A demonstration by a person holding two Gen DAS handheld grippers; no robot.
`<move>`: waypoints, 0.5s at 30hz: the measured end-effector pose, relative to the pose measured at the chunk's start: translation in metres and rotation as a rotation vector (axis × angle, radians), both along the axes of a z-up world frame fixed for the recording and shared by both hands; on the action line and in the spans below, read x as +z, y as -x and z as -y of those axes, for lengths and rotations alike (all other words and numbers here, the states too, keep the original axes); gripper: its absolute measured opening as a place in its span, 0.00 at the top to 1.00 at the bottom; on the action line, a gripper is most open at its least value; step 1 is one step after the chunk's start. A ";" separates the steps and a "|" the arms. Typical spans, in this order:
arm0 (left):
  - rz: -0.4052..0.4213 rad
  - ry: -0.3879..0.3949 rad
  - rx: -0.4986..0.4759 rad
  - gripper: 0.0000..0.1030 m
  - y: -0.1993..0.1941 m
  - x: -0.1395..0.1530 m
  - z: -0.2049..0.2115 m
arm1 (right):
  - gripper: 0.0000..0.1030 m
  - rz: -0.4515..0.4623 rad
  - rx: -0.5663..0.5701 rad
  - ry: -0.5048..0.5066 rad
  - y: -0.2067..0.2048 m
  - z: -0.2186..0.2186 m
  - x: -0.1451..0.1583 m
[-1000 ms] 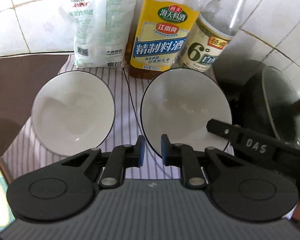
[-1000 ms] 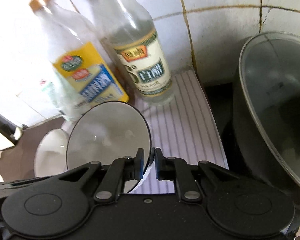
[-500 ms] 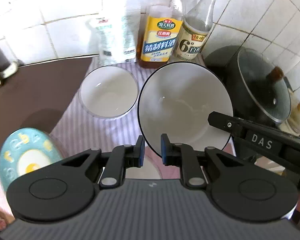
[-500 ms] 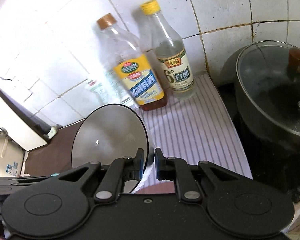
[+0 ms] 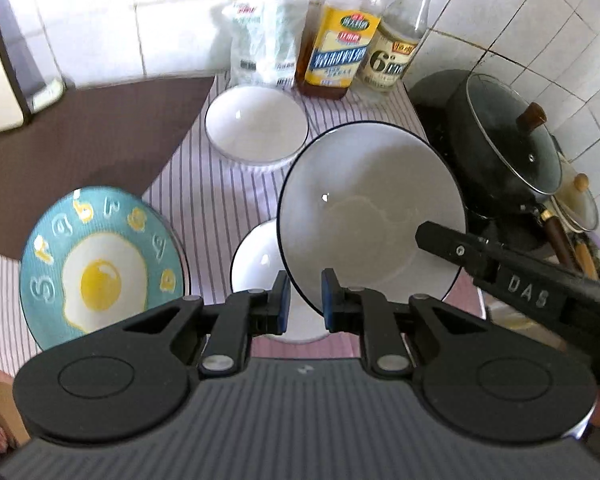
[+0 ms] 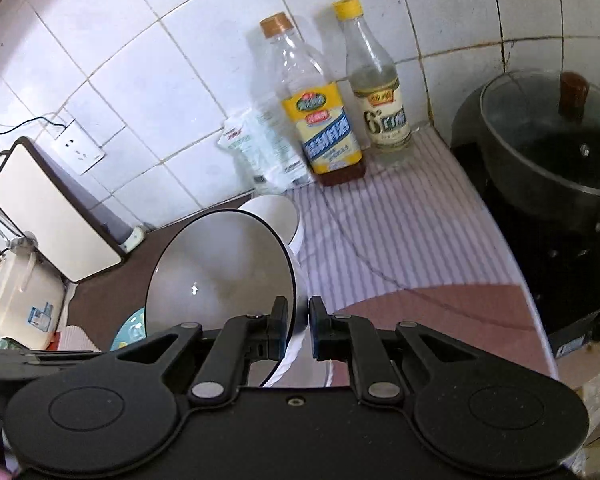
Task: Organize plates and bowls
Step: 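Carry the second bowl and lower it into the first bowl, open right tool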
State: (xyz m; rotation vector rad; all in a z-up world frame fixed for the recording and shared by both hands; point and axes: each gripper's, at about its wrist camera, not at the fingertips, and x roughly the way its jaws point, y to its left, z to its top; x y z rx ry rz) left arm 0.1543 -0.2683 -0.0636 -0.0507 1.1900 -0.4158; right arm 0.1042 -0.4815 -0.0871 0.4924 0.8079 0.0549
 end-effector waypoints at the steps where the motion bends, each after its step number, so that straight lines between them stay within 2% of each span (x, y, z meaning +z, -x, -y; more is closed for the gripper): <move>1: -0.005 0.005 0.001 0.86 0.002 -0.001 -0.005 | 0.86 -0.003 0.000 0.003 0.003 -0.004 -0.001; 7: -0.009 -0.003 -0.024 0.86 0.012 -0.015 -0.016 | 0.86 -0.012 -0.010 -0.002 0.014 -0.023 -0.015; 12: -0.080 0.019 -0.001 0.86 0.006 -0.042 -0.022 | 0.85 -0.011 -0.018 -0.006 0.012 -0.030 -0.025; 15: -0.084 -0.002 -0.005 0.86 0.002 -0.051 -0.019 | 0.85 -0.024 -0.001 0.010 0.005 -0.033 -0.035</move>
